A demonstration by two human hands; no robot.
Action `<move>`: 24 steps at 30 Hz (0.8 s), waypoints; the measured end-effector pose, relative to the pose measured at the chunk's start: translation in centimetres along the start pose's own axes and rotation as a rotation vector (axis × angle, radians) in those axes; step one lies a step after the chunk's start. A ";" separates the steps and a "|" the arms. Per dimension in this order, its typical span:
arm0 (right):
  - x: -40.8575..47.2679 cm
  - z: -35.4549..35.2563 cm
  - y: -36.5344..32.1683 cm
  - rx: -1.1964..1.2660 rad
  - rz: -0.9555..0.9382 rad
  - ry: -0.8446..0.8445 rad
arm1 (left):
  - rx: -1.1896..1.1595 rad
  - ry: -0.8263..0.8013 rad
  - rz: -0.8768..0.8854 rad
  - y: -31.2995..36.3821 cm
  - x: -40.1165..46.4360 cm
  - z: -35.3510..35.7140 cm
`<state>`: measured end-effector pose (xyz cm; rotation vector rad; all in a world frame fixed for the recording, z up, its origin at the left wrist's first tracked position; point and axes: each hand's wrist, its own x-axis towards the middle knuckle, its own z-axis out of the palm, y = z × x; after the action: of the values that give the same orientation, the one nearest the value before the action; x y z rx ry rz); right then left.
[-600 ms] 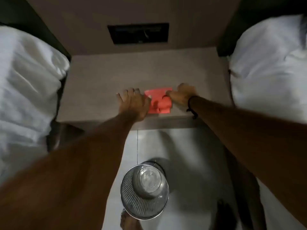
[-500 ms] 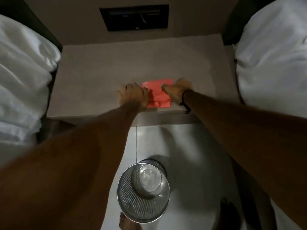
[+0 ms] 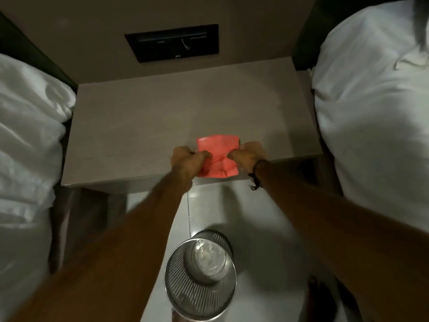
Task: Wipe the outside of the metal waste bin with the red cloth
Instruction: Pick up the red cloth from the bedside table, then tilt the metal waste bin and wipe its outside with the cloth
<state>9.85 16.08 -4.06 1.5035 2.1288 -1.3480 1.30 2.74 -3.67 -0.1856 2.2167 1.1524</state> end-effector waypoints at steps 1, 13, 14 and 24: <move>-1.7 -0.8 1.1 0.024 -0.001 -0.012 | -0.023 0.001 0.020 -0.5 -2.1 0.0; -17.1 -2.3 18.2 0.556 0.235 -0.059 | 0.183 -0.022 0.402 -10.4 -21.3 7.6; -17.4 -1.9 19.3 0.477 0.235 -0.031 | 0.198 0.000 0.395 -11.6 -21.5 8.6; -14.8 0.7 29.7 1.027 0.448 -0.399 | 0.187 -0.327 0.351 -19.5 -23.9 14.2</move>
<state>41.04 7.88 -11.81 1.6196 0.7501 -2.4102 34.58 -1.78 -9.12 0.4550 2.0908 1.0533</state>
